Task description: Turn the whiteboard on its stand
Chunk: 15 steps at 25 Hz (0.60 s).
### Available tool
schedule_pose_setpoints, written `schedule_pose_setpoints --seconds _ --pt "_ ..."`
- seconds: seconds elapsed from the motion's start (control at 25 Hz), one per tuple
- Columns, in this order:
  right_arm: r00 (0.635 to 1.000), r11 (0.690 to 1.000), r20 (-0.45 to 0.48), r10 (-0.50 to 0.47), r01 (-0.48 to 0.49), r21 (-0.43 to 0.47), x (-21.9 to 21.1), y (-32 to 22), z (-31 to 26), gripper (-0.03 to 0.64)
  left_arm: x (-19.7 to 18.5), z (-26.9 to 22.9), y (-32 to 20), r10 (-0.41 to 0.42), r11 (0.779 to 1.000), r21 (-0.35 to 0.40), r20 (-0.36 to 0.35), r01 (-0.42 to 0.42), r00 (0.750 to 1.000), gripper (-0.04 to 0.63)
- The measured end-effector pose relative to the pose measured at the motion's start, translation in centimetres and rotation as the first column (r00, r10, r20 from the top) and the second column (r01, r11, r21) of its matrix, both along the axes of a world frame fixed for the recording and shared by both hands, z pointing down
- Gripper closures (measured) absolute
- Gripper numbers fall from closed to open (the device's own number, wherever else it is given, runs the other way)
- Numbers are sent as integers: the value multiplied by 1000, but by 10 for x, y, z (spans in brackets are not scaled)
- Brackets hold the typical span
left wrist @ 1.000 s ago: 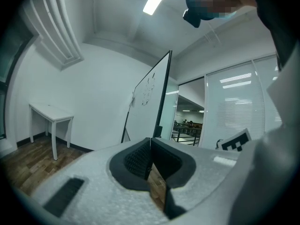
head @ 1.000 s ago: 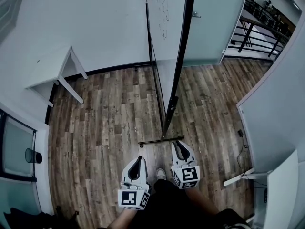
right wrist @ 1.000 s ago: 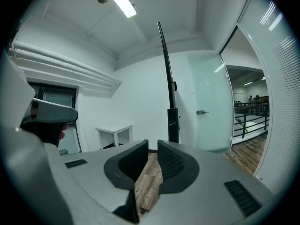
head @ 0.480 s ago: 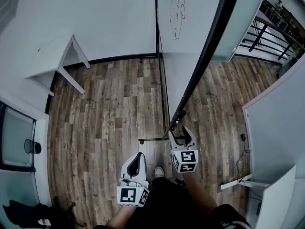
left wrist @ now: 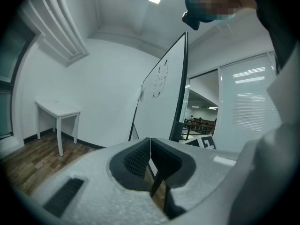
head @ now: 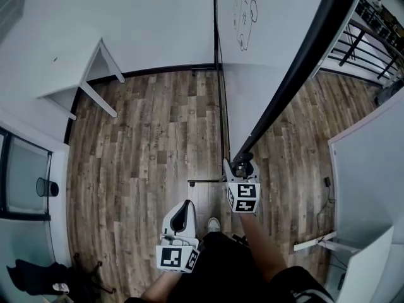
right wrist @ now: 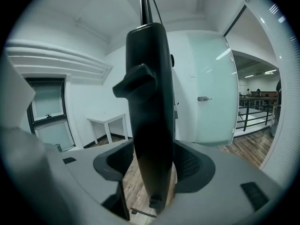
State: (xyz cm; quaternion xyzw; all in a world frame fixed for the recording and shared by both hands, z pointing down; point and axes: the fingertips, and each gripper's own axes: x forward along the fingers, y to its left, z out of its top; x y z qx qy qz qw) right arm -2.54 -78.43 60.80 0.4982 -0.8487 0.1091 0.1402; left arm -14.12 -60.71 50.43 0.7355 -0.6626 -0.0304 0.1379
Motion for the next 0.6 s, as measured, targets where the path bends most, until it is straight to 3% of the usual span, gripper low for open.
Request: schedule_pose_setpoints --seconds 0.24,0.4,0.6 --pt "999 1000 -32 24 -24 6 2 -10 7 390 -6 6 3 -13 1000 -11 0 13 1000 577" --pt "998 1000 -58 9 -9 6 -1 -9 8 445 -9 6 12 -19 1000 -13 -2 19 1000 577" --pt "998 1000 -69 13 -12 21 -1 -8 5 449 -13 6 22 -24 1000 -15 -1 24 1000 577"
